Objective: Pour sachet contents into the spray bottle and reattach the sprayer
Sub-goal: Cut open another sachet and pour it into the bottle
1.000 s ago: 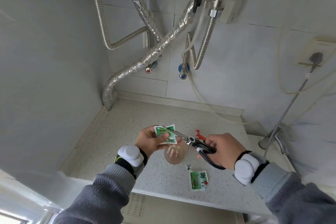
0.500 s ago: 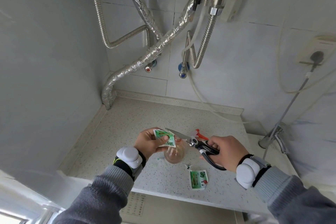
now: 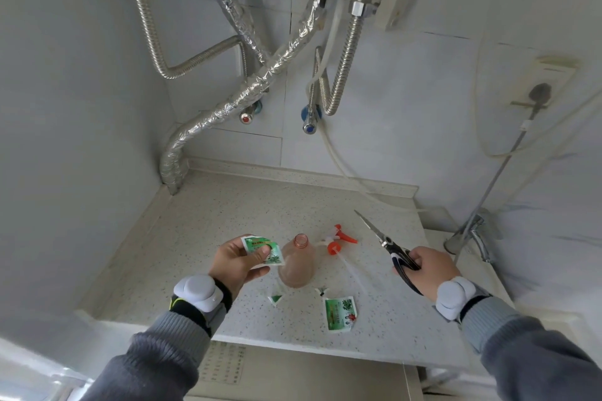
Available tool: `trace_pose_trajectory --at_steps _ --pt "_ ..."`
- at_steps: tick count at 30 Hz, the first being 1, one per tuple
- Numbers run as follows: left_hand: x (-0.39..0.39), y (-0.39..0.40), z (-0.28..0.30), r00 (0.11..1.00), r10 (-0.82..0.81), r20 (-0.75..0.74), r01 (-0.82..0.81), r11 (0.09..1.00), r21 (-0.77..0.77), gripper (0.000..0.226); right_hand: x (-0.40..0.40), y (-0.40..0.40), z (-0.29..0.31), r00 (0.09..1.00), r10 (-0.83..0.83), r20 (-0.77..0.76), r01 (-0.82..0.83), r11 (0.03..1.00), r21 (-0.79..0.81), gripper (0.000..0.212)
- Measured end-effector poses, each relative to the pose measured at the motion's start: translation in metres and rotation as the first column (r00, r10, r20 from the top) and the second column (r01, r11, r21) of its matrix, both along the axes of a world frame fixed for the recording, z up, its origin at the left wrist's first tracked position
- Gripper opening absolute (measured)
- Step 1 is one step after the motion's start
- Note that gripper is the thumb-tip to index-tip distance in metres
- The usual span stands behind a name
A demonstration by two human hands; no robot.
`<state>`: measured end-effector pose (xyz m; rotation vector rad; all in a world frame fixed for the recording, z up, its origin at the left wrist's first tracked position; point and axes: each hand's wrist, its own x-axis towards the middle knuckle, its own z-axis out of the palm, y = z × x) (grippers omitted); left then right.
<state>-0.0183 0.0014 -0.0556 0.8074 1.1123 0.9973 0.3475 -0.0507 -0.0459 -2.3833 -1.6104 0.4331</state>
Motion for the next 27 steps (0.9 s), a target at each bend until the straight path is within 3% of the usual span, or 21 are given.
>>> trace_pose_trajectory --at_steps 8,13,23,27 --pt "0.039 -0.012 0.004 0.995 -0.068 0.077 0.069 0.998 -0.009 0.005 0.01 0.009 -0.012 0.984 -0.166 0.058 0.167 0.986 -0.002 0.054" --pt "0.063 -0.023 0.002 0.984 -0.126 0.129 0.125 0.992 0.019 0.011 0.014 0.008 -0.013 0.984 -0.178 0.015 0.179 0.983 -0.051 0.048" --pt "0.107 -0.038 -0.008 0.973 -0.216 0.078 0.217 0.976 -0.006 0.01 0.033 -0.004 -0.034 0.983 -0.183 0.015 0.181 0.951 -0.252 0.042" --pt "0.116 -0.042 -0.012 0.972 -0.227 0.058 0.228 0.973 -0.014 0.011 0.034 -0.009 -0.046 0.984 -0.176 0.008 0.171 0.941 -0.293 0.03"
